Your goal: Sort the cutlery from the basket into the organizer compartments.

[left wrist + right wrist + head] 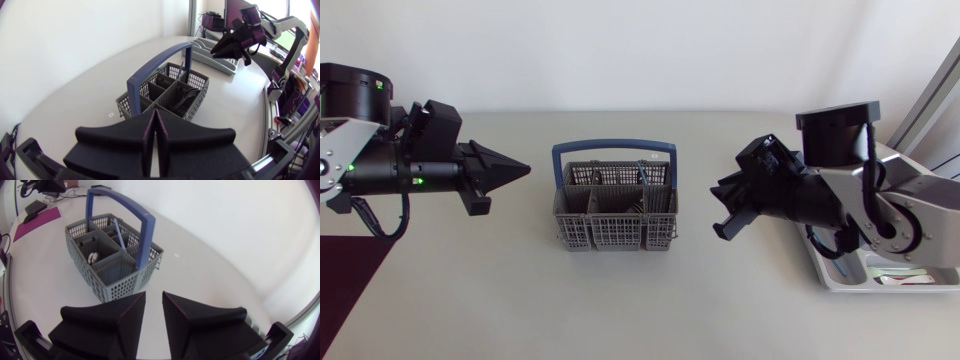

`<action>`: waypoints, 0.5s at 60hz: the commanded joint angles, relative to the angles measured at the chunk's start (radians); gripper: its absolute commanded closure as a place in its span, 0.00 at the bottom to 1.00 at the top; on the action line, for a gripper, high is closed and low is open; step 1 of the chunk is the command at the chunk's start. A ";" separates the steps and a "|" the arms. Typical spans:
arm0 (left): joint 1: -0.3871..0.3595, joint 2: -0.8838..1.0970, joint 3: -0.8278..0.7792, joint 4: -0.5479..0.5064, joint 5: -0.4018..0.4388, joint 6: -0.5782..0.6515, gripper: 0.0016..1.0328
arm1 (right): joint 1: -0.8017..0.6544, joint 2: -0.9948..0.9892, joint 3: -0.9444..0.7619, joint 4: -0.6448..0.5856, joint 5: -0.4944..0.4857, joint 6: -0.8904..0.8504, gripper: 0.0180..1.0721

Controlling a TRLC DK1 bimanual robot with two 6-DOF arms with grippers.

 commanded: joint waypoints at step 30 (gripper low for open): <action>-0.294 -0.092 -0.132 0.150 -0.209 -0.062 0.97 | 0.278 0.103 -0.056 0.294 0.149 -0.056 0.59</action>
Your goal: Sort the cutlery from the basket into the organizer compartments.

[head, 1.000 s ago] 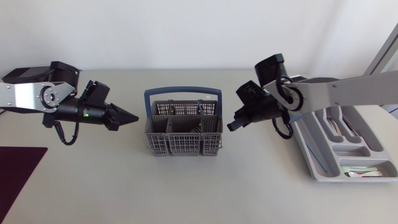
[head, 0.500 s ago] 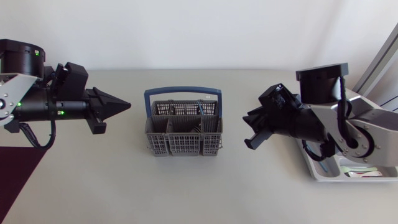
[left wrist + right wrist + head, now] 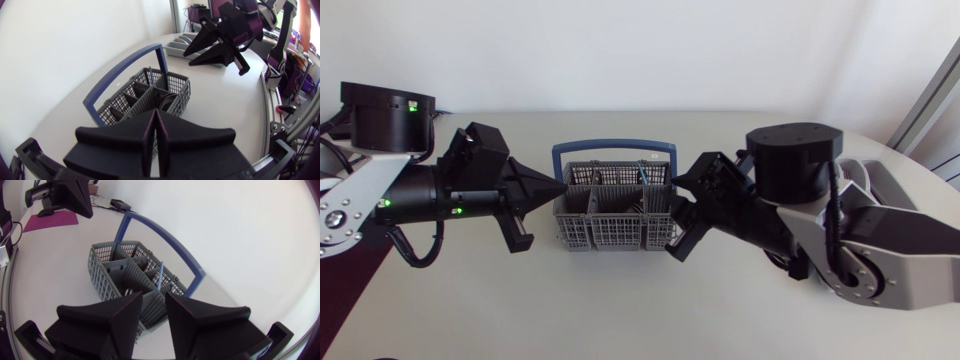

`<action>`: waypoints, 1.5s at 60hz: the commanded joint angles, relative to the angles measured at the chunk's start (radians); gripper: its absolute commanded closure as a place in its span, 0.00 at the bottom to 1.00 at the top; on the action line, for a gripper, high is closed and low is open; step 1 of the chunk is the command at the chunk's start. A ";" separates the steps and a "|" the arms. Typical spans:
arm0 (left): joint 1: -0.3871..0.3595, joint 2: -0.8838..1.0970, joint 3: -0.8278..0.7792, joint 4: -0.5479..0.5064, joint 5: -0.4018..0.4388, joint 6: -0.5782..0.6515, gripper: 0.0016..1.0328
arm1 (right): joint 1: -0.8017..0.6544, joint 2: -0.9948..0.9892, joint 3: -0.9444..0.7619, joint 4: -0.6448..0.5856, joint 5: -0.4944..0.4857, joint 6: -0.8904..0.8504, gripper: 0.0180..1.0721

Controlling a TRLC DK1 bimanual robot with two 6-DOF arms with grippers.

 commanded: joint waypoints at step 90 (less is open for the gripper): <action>-0.024 0.123 -0.056 0.214 -0.029 -0.017 0.97 | 0.030 0.486 0.246 0.305 0.150 -0.083 0.78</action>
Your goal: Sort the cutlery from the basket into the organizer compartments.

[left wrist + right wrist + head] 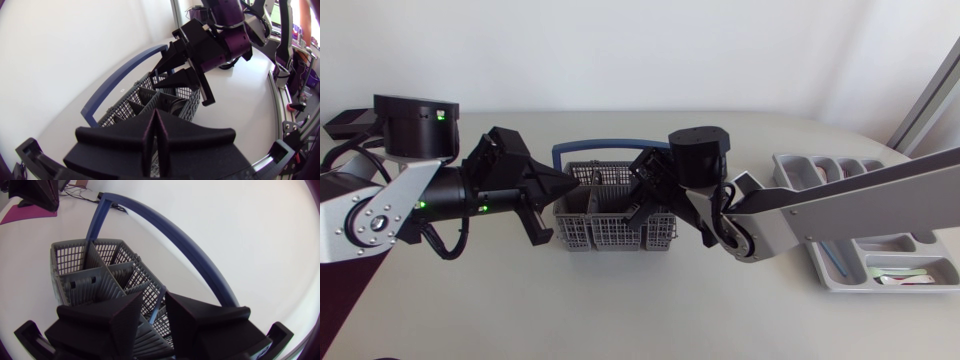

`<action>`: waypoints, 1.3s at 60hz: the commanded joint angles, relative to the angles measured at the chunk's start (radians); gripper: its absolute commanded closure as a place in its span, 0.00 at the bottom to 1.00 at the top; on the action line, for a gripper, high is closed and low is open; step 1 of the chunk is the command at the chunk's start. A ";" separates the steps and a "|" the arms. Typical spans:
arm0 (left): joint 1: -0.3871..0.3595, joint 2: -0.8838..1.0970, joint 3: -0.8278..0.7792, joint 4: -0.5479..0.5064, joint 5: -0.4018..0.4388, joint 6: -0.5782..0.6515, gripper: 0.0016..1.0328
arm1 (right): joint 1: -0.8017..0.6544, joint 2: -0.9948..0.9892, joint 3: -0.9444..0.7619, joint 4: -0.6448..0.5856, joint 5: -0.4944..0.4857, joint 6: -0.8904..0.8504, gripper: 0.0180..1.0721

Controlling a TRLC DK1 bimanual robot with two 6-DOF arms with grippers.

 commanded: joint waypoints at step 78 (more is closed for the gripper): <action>-0.025 -0.104 -0.061 -0.046 -0.031 -0.018 0.97 | 0.172 -0.361 -0.066 -0.142 0.077 -0.086 0.94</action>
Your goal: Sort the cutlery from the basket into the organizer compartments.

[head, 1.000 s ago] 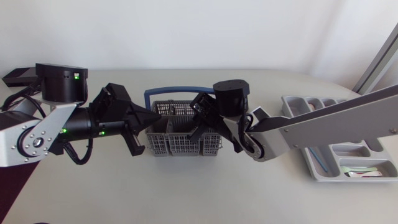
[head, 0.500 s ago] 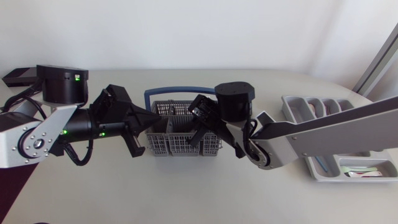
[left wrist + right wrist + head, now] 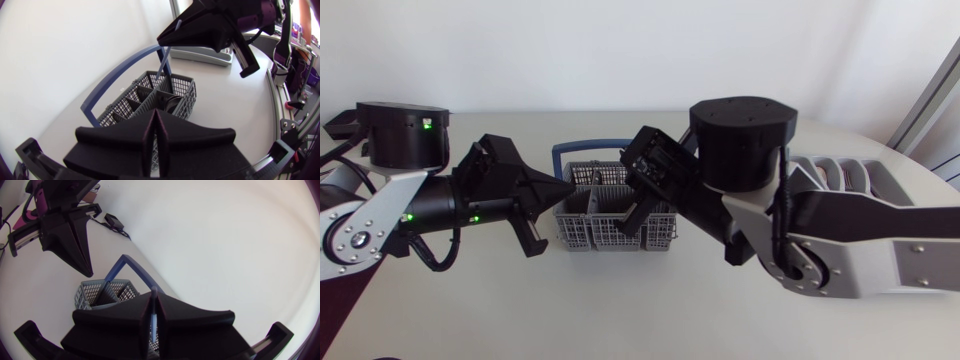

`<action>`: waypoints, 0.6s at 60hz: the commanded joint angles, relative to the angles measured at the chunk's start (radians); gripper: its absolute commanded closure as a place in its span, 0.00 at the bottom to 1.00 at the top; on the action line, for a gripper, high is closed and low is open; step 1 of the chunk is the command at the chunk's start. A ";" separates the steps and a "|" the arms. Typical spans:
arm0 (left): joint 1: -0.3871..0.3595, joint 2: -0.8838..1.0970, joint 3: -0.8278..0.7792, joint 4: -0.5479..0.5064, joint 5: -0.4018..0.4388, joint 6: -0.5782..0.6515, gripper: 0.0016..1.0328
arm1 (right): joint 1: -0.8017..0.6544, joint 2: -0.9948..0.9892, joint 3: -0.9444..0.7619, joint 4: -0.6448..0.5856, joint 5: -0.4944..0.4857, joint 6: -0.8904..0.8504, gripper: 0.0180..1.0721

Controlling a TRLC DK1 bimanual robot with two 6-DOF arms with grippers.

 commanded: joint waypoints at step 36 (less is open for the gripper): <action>-0.046 -0.029 -0.016 -0.032 -0.057 -0.014 0.97 | -0.107 -0.402 0.129 -0.596 -0.113 0.270 0.94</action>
